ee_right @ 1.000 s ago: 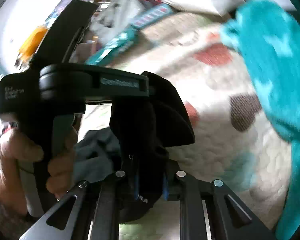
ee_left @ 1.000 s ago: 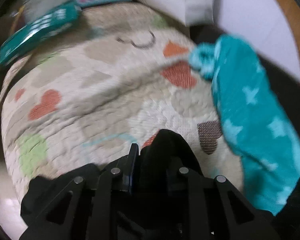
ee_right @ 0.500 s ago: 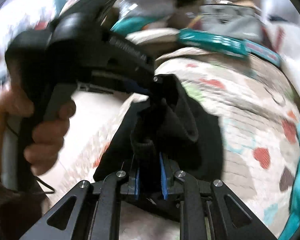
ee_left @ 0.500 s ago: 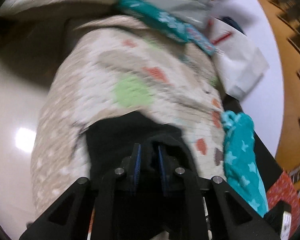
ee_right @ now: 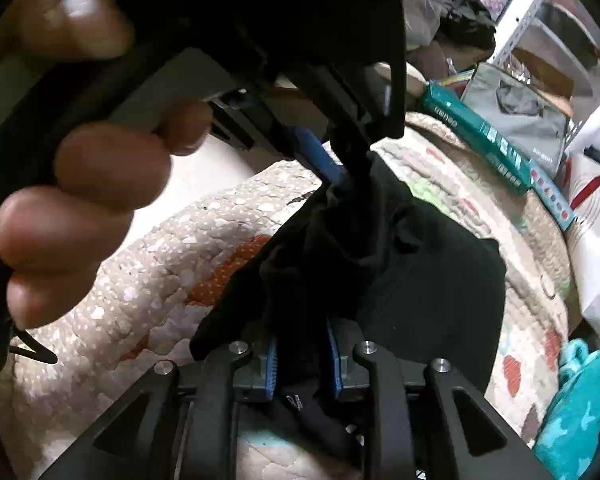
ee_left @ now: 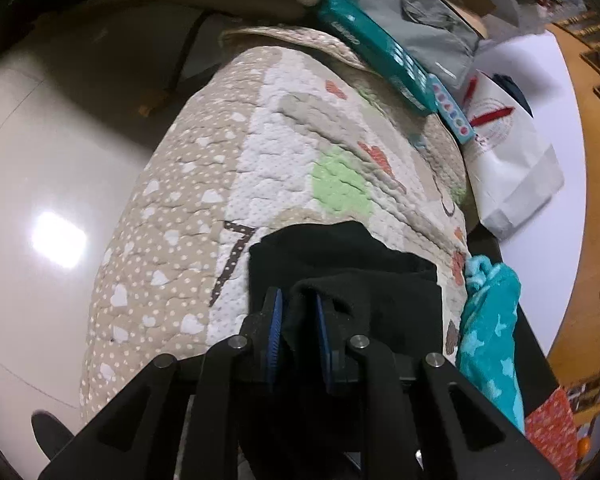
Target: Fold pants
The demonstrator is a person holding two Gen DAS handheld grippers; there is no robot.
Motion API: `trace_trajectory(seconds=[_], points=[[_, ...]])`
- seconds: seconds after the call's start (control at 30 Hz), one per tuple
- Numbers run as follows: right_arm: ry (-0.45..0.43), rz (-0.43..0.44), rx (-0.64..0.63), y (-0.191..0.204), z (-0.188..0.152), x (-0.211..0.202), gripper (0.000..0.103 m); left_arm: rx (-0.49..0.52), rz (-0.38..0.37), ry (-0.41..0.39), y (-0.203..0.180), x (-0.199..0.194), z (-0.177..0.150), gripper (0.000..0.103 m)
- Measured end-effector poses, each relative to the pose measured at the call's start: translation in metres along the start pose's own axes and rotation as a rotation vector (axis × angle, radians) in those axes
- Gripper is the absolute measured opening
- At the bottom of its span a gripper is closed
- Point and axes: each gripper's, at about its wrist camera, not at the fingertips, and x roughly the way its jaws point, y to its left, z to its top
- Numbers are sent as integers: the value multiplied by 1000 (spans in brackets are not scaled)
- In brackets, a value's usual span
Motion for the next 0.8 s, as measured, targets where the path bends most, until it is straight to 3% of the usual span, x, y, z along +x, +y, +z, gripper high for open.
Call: trace_trajectory(seconds=[0.13,0.2,0.23,0.33,0.5,0.67,0.73,0.8], points=[[-14,-19,-31,10,3,-14,36,-33,-3,-25,6,-9,2,16],[-29,-14,-42,13,4,-22,49,-47,1,-27,9,-11,2,16],[-35,-27,-38,15,4,-26,50,-59,4,-25,11,-11,2,16],[-48,25,-82,24,1,-42,64,-93,-1,-27,17,-14,2,16],[-100,32,-152,32,-15,-81,65,-93,-34,-87,12,-30,3,16],[-107,-29,5,-8,-13,-83,64,54,-17,-114,-23,-25,-4,34],[-80,-23,60,-20,-10,-72,64,100,19,-83,-33,-10,-8,41],[-48,9,82,-21,-10,-58,65,136,122,-19,-35,14,-11,44]])
